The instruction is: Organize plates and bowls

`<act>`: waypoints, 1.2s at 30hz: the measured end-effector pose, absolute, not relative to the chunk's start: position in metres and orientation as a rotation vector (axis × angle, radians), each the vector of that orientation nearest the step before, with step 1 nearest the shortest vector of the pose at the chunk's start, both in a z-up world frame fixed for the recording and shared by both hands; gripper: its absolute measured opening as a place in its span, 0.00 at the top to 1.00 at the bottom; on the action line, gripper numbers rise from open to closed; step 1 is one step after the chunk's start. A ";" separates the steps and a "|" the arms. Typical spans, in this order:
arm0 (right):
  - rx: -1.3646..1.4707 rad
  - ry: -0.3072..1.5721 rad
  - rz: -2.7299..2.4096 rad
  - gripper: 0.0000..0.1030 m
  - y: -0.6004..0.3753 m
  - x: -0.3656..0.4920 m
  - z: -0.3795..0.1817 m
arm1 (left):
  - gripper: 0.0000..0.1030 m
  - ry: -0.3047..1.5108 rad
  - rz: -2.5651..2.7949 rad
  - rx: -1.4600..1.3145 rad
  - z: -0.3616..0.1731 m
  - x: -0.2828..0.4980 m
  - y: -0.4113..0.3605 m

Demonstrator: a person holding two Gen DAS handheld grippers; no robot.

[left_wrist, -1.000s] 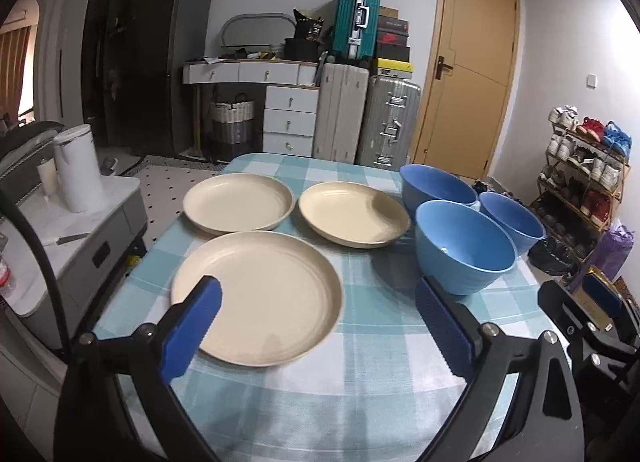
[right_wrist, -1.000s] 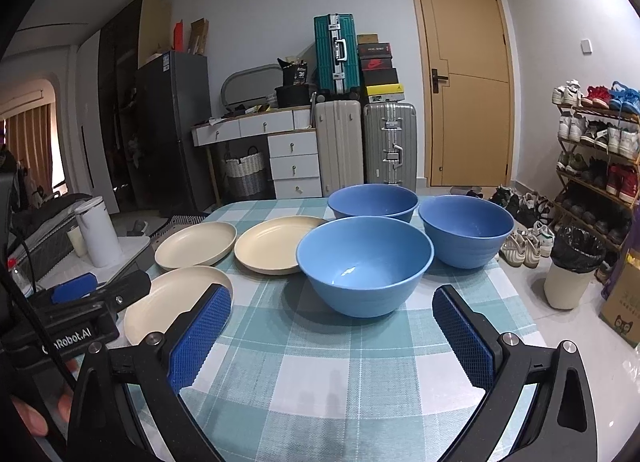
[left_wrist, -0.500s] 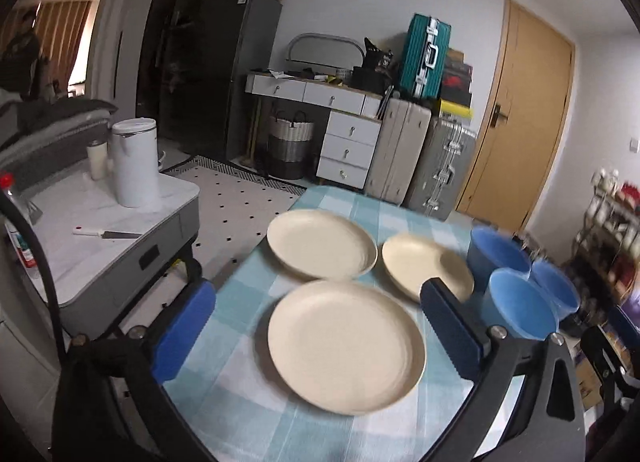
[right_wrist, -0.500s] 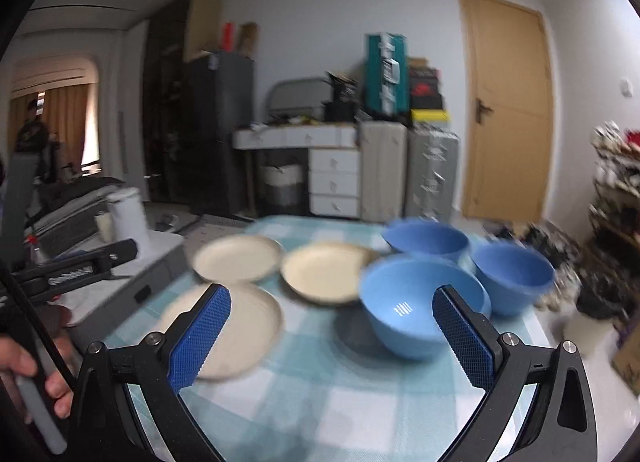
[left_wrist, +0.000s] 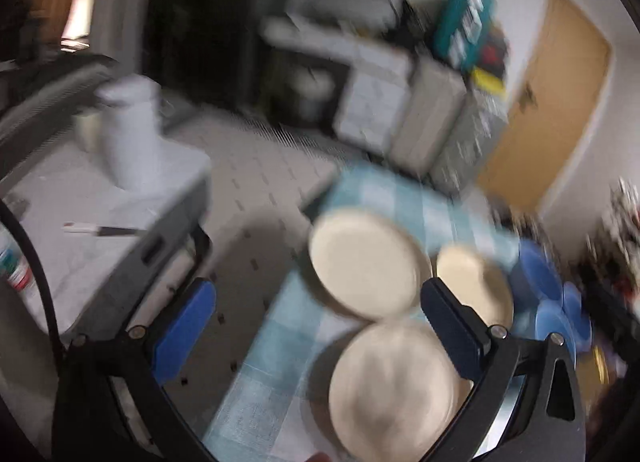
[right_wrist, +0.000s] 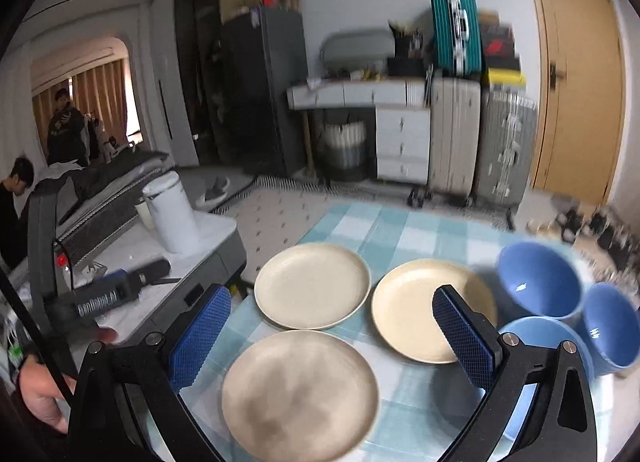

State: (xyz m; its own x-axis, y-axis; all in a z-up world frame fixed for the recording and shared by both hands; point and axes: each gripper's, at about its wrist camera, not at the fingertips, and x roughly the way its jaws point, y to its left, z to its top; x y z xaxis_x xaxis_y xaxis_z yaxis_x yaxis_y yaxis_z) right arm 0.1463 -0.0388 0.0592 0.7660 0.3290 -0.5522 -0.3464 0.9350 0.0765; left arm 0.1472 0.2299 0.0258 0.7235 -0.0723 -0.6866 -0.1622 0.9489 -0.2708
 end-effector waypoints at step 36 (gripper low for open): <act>-0.026 1.206 0.347 0.60 0.008 0.430 -0.105 | 0.02 1.130 -0.002 -0.443 -0.088 0.319 0.242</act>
State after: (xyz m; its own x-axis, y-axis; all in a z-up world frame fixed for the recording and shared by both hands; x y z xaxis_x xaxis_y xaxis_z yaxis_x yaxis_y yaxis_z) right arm 0.4304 0.0081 -0.1050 0.3103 0.2493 -0.9174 -0.2765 0.9470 0.1638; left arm 0.3186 0.2416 -0.0877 0.4362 -0.2225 -0.8719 -0.2195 0.9134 -0.3429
